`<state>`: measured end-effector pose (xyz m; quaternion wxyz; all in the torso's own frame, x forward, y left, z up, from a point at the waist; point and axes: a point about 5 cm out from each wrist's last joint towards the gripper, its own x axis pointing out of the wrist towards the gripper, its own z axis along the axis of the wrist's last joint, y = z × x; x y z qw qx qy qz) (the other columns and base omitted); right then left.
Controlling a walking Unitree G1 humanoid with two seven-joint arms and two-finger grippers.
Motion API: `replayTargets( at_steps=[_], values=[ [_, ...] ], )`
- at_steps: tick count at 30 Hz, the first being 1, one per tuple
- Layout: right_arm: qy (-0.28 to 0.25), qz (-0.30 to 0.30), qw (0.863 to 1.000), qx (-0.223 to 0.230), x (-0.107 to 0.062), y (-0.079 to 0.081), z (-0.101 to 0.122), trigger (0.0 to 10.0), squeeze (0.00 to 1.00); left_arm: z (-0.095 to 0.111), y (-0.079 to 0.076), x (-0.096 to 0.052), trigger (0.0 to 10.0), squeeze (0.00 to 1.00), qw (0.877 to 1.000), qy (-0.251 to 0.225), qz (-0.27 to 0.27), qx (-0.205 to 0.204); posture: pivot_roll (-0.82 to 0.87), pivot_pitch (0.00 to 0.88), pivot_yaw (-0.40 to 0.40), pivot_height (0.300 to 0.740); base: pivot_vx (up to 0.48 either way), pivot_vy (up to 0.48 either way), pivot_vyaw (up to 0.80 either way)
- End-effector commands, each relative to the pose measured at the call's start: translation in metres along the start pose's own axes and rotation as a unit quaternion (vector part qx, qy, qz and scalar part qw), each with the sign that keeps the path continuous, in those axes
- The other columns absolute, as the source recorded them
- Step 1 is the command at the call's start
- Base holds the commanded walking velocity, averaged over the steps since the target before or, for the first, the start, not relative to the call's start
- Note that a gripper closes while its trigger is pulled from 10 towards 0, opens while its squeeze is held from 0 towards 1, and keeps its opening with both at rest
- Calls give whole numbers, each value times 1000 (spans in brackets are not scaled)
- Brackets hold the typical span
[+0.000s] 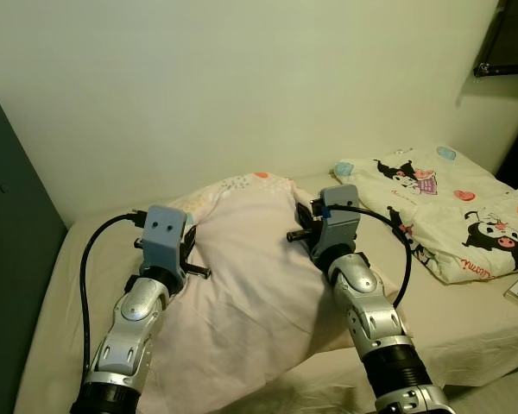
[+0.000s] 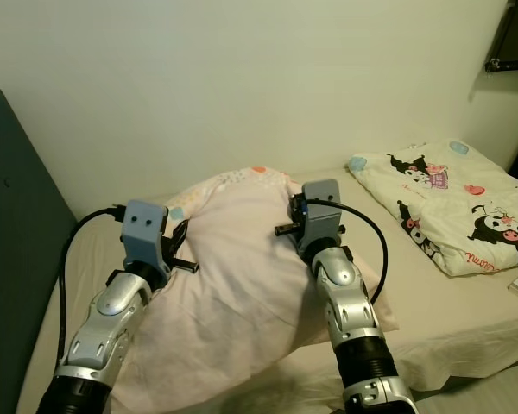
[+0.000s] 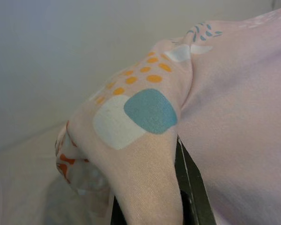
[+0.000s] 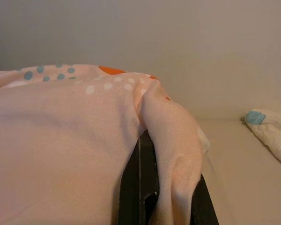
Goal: Clean up the room
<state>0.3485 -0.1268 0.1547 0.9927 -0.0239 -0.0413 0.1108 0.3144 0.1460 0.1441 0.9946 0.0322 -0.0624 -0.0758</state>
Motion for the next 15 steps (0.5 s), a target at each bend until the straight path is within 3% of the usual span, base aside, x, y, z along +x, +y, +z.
replayTargets(
  at_steps=[1,10,15],
  values=[
    [-23,-18,1000,-8,0,-8,9,10000,0,10,8,3,10000,0,999,-26,25,-4,-84,8,-16,716,0,0,0],
    [-16,-26,999,-36,1,-11,8,10000,0,5,12,4,10000,0,998,-1,55,-16,-84,9,-17,716,0,0,0],
    [-10,-36,998,-43,1,-13,7,10000,0,2,14,2,10000,0,998,15,64,0,-81,13,-15,716,0,-480,800]
  ],
)
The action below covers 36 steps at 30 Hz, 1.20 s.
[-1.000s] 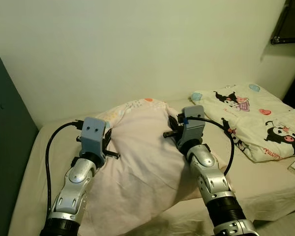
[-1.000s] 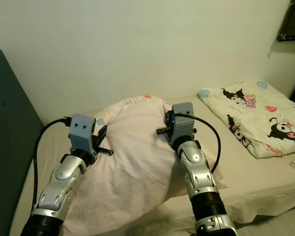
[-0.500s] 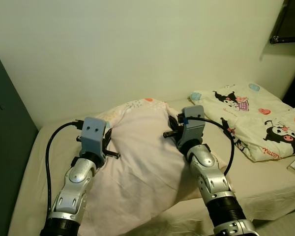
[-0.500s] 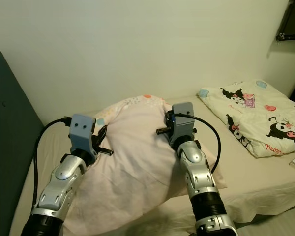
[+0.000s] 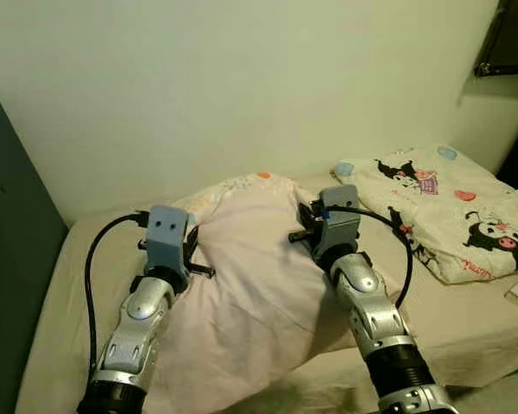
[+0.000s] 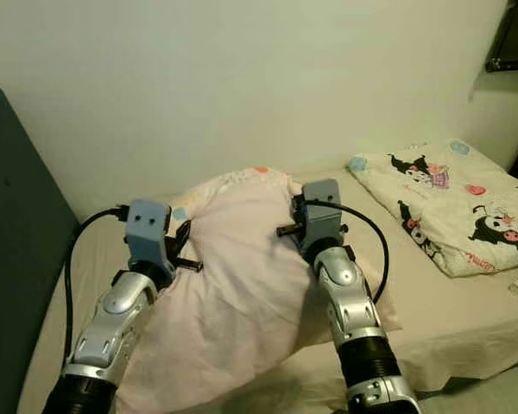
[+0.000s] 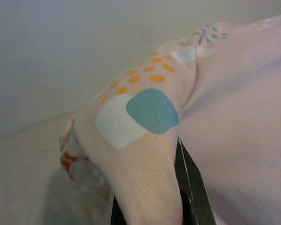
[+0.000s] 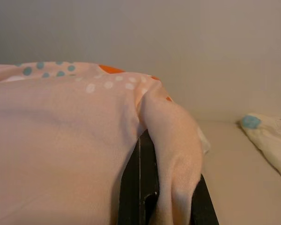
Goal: Clean up the room
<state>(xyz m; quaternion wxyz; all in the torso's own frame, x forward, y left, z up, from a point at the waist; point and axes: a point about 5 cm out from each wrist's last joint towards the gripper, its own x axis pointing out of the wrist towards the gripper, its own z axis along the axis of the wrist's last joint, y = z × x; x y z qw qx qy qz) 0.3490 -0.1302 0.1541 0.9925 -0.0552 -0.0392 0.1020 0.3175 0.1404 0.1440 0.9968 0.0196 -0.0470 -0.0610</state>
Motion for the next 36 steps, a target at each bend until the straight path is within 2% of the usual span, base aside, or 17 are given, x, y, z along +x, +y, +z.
replayTargets(
  at_steps=[1,6,10,21,25,36],
  values=[
    [-15,-29,999,-13,1,-11,7,10000,0,1,20,-2,10000,0,999,3,52,14,-81,13,-15,716,0,-480,800],
    [-13,-30,999,-10,0,-11,6,10000,0,0,22,-4,10000,0,998,9,61,11,-80,20,-15,716,0,-192,780],
    [-10,-35,999,11,-1,-11,4,10000,0,2,22,-5,10000,0,998,10,60,10,-75,25,-16,716,0,0,0],
    [-3,-31,999,10,-3,-10,0,10000,0,3,22,-6,10000,0,998,13,52,20,-73,31,-12,716,0,0,0],
    [-6,-31,999,13,-3,-9,1,10000,0,8,21,-4,10000,0,998,-2,43,40,-72,27,-14,716,0,0,0],
    [-11,-26,999,17,-1,-7,2,10000,0,10,23,-3,10000,0,998,-6,50,38,-62,7,-23,716,0,24,0]
  ],
)
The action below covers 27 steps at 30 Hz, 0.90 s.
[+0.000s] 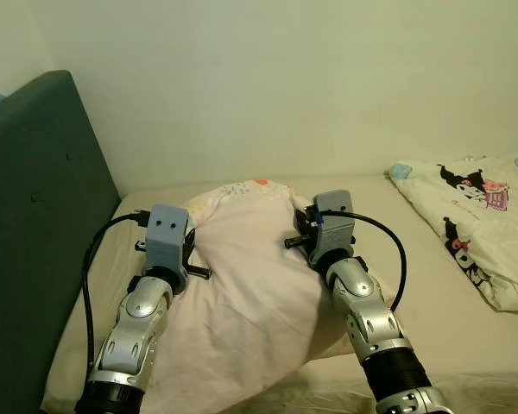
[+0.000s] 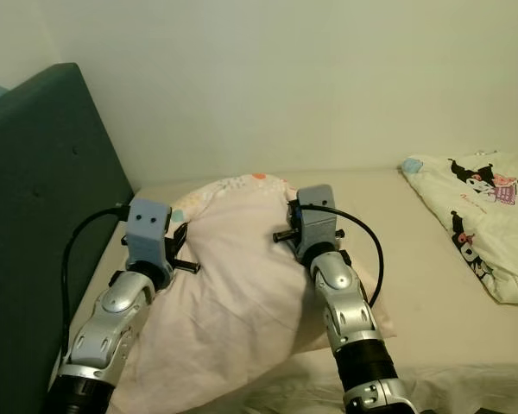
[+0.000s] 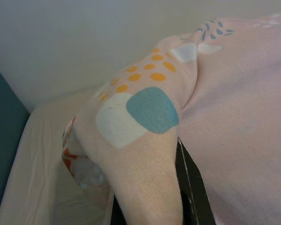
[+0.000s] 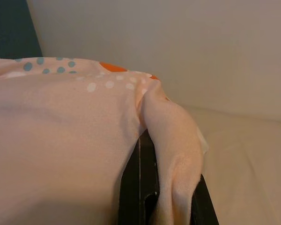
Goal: Clean up the room
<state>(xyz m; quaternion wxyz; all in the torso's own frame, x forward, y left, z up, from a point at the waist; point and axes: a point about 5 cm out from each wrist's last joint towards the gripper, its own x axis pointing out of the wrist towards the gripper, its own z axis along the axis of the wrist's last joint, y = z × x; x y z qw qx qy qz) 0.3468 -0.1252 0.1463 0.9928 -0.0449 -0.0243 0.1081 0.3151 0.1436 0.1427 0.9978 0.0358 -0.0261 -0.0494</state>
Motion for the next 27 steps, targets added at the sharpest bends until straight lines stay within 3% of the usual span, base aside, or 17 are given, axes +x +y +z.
replayTargets(
  at_steps=[1,27],
  values=[
    [-25,-32,999,6,0,-13,9,10000,0,10,21,-1,10000,0,999,-28,40,22,-62,7,-23,716,0,266,0],
    [-27,-29,999,11,1,-12,10,10000,0,12,26,0,10000,0,998,-34,41,22,-51,14,-26,716,0,298,0]
  ],
)
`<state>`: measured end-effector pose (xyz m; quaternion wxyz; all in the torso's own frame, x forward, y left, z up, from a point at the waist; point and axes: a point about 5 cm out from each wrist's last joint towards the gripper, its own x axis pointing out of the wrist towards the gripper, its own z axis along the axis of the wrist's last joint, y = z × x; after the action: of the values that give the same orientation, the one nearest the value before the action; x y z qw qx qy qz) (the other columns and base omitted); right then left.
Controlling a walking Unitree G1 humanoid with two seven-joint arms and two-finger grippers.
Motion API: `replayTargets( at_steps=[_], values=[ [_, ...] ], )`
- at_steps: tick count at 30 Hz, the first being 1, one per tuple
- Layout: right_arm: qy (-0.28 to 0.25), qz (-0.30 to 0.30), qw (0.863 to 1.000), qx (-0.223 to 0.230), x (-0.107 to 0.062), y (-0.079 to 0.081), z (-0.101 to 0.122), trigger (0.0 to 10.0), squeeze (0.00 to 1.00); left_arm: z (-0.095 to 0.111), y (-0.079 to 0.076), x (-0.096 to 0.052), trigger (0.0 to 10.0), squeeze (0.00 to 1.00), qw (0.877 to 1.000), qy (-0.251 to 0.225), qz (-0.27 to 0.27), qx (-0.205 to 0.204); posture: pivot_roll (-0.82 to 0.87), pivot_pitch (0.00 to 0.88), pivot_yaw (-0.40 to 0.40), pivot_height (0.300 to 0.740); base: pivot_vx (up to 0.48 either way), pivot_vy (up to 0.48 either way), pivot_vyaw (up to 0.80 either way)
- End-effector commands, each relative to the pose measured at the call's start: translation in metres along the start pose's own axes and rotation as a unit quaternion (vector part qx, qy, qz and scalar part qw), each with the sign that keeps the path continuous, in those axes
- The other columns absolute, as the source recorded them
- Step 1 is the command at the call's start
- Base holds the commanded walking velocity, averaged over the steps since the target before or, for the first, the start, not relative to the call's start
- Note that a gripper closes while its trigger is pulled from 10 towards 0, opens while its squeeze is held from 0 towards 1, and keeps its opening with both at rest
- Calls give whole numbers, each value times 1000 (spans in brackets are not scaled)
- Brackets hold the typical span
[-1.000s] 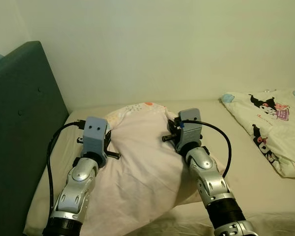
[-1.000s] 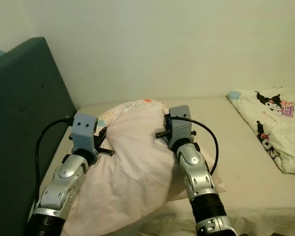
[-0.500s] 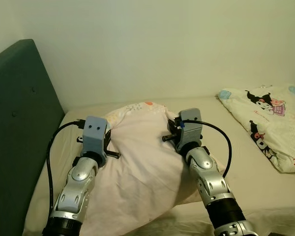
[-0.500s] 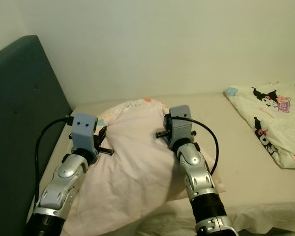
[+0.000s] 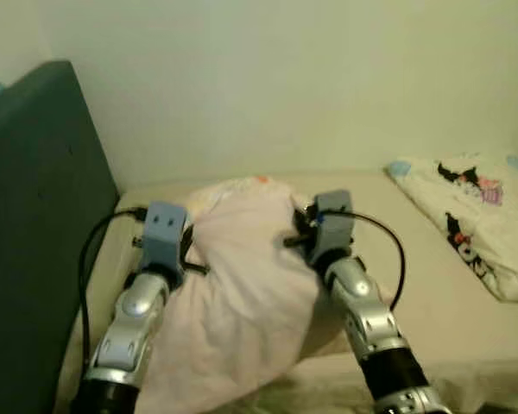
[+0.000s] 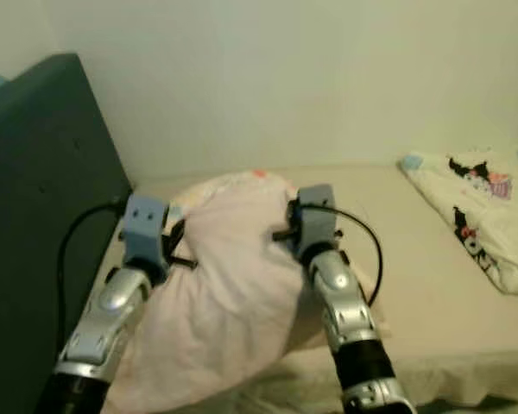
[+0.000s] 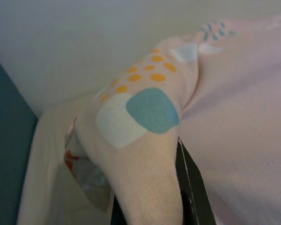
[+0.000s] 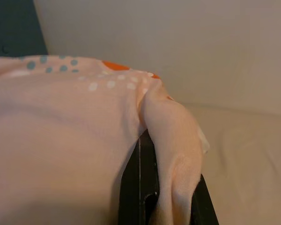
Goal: Clean up the room
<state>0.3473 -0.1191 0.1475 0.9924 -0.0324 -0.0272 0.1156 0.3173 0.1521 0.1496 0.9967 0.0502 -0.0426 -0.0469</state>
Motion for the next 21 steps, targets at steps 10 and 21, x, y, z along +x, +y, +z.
replayTargets(
  at_steps=[10,21],
  values=[
    [-22,-35,999,0,-1,-17,8,10000,0,6,17,-3,10000,0,999,-17,38,11,-49,18,-25,716,0,319,0],
    [-24,-36,999,2,0,-17,9,10000,0,9,14,-2,10000,0,999,-21,29,16,-49,13,-20,716,0,217,0]
  ],
)
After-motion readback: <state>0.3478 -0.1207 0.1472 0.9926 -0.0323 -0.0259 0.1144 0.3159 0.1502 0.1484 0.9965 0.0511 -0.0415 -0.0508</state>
